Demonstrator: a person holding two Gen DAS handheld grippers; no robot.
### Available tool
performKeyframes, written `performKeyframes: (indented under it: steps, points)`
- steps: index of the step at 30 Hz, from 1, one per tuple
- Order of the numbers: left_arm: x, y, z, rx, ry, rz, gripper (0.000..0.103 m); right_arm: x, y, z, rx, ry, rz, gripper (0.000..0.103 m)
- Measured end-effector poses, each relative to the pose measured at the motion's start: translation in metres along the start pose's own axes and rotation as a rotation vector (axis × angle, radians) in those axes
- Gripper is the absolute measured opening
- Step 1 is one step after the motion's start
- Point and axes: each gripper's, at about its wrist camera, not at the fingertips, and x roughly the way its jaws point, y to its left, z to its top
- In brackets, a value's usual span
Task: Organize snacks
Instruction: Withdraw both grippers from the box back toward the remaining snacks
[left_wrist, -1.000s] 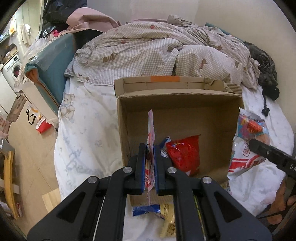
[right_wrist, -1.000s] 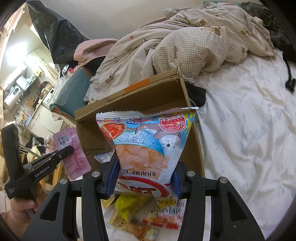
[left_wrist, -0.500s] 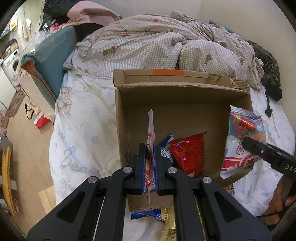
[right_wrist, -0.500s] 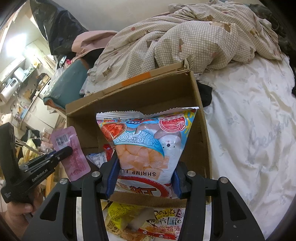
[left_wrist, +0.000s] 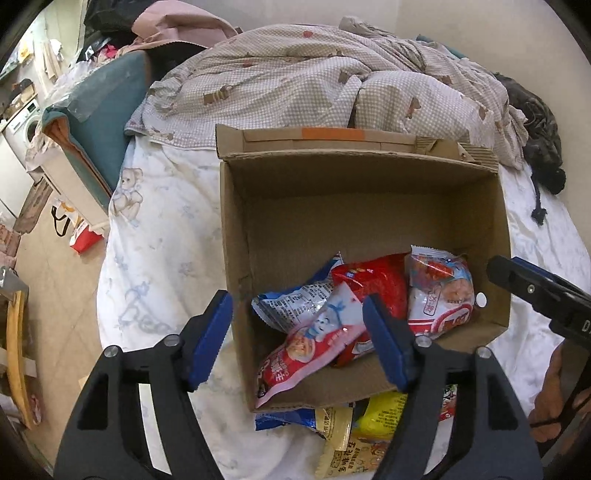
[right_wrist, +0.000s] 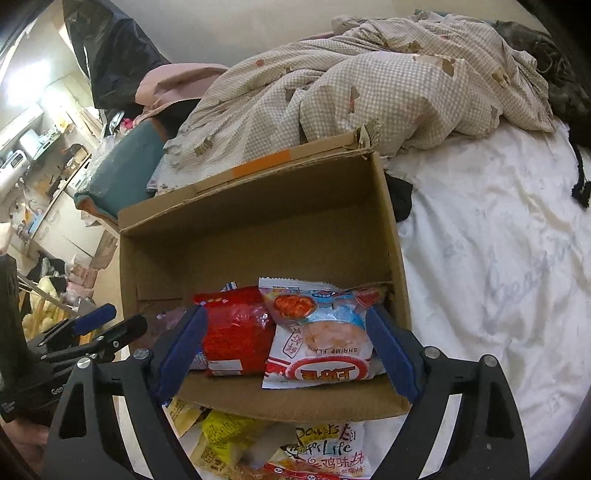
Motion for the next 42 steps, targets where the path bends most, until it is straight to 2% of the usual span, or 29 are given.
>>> performKeyframes:
  steps: [8,19,20,24,27,36,42]
  points:
    - [0.000,0.007,-0.002,-0.039,0.002,-0.020,0.070,0.000,0.000,0.001,0.008,-0.004,0.009,0.090]
    - [-0.015,0.010,0.000,-0.049,-0.086,-0.028,0.070,0.001,0.004,0.001,-0.005,0.000,0.007,0.090]
    - [-0.016,0.010,0.001,-0.053,-0.093,-0.050,0.070,0.000,0.004,0.001,-0.005,-0.002,0.007,0.090]
    - [-0.024,0.010,-0.001,-0.075,-0.110,-0.096,0.089,-0.003,0.003,0.002,0.005,-0.007,0.007,0.090]
    - [-0.029,0.010,-0.004,-0.083,-0.117,-0.110,0.090,-0.009,0.003,0.000,0.017,-0.018,0.010,0.090]
    - [-0.048,0.020,-0.011,-0.096,-0.151,-0.067,0.090,-0.031,0.007,-0.011,0.022,-0.041,0.007,0.090]
    - [-0.059,0.027,-0.014,-0.106,-0.151,-0.073,0.090,-0.040,0.012,-0.021,0.015,-0.031,0.010,0.090]
